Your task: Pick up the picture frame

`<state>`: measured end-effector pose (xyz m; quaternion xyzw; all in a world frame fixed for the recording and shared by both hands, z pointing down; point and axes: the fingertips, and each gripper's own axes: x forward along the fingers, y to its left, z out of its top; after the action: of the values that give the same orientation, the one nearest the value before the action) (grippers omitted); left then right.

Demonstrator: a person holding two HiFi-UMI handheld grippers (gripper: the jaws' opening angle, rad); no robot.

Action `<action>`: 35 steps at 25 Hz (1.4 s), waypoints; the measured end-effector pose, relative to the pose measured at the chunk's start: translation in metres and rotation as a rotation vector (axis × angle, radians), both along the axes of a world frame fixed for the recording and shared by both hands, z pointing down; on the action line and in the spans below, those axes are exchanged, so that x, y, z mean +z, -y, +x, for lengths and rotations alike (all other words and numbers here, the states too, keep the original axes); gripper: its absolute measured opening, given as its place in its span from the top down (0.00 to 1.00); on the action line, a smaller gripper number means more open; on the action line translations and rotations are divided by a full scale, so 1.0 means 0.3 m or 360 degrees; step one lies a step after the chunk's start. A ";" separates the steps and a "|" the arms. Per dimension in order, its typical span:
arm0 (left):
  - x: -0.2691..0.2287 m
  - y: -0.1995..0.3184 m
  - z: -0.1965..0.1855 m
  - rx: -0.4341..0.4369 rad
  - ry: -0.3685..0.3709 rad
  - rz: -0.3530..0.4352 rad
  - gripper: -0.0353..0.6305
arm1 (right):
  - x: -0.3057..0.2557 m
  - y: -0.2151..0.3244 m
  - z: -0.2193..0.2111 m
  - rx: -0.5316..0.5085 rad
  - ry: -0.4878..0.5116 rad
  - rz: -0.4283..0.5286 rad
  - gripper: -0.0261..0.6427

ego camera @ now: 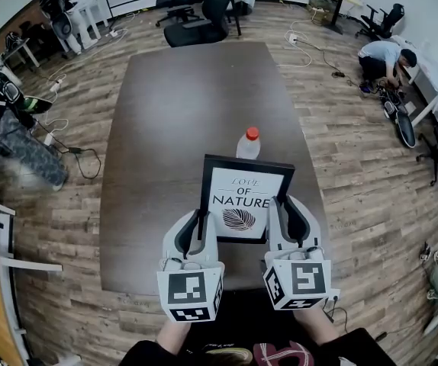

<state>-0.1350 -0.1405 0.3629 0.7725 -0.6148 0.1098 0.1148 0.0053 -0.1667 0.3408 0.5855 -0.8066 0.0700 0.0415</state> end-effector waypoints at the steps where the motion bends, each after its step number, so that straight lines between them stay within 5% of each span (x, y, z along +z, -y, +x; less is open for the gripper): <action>1: 0.002 0.003 0.000 0.0001 0.0000 -0.0001 0.84 | 0.001 0.002 0.000 0.0002 0.0001 0.0001 0.83; 35: 0.032 0.016 -0.012 -0.0002 0.0000 -0.0062 0.84 | 0.022 0.017 -0.014 -0.0001 -0.0023 -0.0005 0.84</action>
<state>-0.1386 -0.1453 0.3726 0.7697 -0.6131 0.1217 0.1298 0.0010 -0.1718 0.3473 0.5857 -0.8063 0.0671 0.0484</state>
